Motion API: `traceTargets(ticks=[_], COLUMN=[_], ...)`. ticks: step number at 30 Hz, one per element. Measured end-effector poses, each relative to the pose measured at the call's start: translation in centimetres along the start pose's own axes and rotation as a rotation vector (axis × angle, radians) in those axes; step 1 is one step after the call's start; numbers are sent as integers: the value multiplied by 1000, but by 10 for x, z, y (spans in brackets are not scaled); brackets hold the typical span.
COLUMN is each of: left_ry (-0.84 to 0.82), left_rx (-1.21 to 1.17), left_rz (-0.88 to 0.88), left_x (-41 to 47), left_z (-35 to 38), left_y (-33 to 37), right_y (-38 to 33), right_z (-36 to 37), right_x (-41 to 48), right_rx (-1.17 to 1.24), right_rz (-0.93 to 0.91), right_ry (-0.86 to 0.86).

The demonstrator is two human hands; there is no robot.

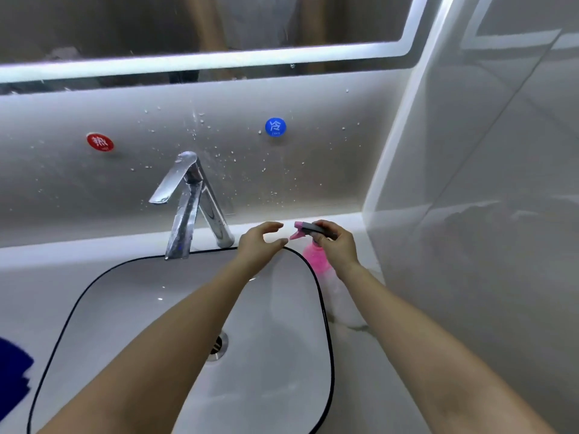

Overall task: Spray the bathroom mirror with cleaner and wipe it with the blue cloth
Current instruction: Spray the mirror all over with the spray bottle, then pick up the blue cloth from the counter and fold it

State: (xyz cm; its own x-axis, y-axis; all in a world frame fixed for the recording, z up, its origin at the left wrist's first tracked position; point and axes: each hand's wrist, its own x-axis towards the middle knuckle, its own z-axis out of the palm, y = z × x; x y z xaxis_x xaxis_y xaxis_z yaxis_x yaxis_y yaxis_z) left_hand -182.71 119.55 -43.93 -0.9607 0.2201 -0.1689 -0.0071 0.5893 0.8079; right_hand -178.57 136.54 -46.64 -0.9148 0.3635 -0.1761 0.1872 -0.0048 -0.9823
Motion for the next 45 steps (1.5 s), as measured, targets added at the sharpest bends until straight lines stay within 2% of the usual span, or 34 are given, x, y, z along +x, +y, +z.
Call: traceTargets(ticks=[4,7,9,13,16,22,25,32,37,45], left_ry=[19,26,10,-19,-3,101,187,404,454,473], left_rx=[-16,-35,-31,25,2,-15,39,125,201,206], left_rz=[-34,-54,-47,26,52,111,107,19,-32,-263], left_x=[-6,-13,-19,-33,-42,-74,-104,-191,-248,-340], left_z=[1,-1,-6,-28,-55,-138,-186,-318,-390,-474], left_y=[-7,-6,-2,10,25,45,29,-30,-77,-210], right_y=[6,0,-11,-38,-55,-143,-167,-202,-192,-131], right_z=[-9,-17,-18,-4,19,90,134,270,380,496], right_x=[5,8,5,-5,-3,-41,-57,-136,-212,-288], right_rx=[-86,-132,-175,-244,-317,-536,-578,-678,-725,-858], right_rz=[-17,45,70,2,-119,-449,-566,-749,-766,-714], right_ry=[-28,-70,-38,37,-16,-108,-173,-459,-661,-805])
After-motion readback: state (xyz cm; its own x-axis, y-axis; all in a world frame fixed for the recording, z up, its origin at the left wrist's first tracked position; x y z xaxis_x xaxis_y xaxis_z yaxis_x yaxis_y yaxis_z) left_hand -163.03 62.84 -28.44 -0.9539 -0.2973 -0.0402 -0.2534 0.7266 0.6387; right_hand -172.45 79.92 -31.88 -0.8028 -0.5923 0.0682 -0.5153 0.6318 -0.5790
